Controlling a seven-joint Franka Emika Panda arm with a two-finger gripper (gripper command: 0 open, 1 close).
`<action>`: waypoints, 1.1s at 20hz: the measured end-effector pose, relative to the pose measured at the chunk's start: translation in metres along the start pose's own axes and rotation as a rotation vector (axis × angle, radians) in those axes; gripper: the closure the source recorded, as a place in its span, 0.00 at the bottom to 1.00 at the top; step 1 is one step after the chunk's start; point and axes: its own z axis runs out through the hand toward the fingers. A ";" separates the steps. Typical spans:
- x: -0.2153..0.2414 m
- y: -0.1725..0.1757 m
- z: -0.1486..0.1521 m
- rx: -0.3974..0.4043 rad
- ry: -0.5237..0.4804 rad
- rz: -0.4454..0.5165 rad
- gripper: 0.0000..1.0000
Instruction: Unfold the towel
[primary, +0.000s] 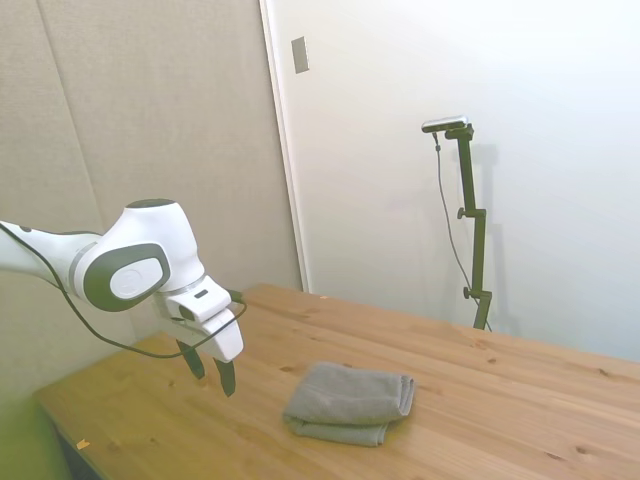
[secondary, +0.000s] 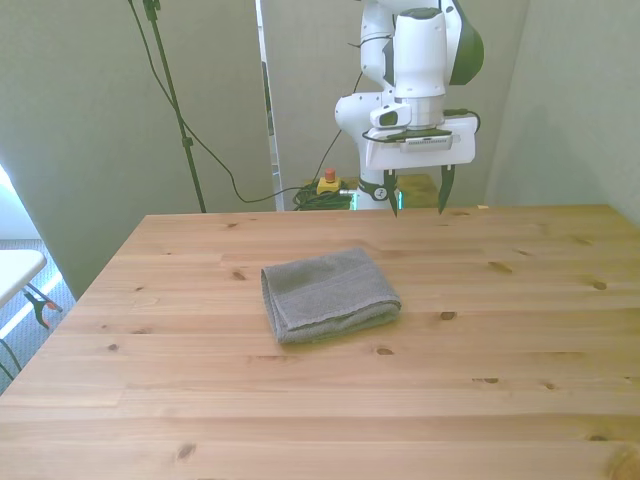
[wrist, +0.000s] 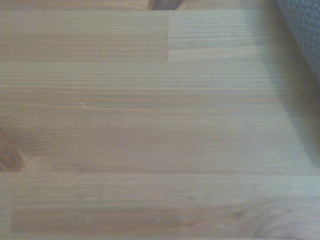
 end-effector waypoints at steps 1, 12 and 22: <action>0.000 0.000 0.000 -0.002 -0.002 -0.001 0.00; 0.162 0.079 -0.025 0.064 -0.002 0.118 0.00; 0.324 0.164 0.027 0.200 -0.127 0.261 0.00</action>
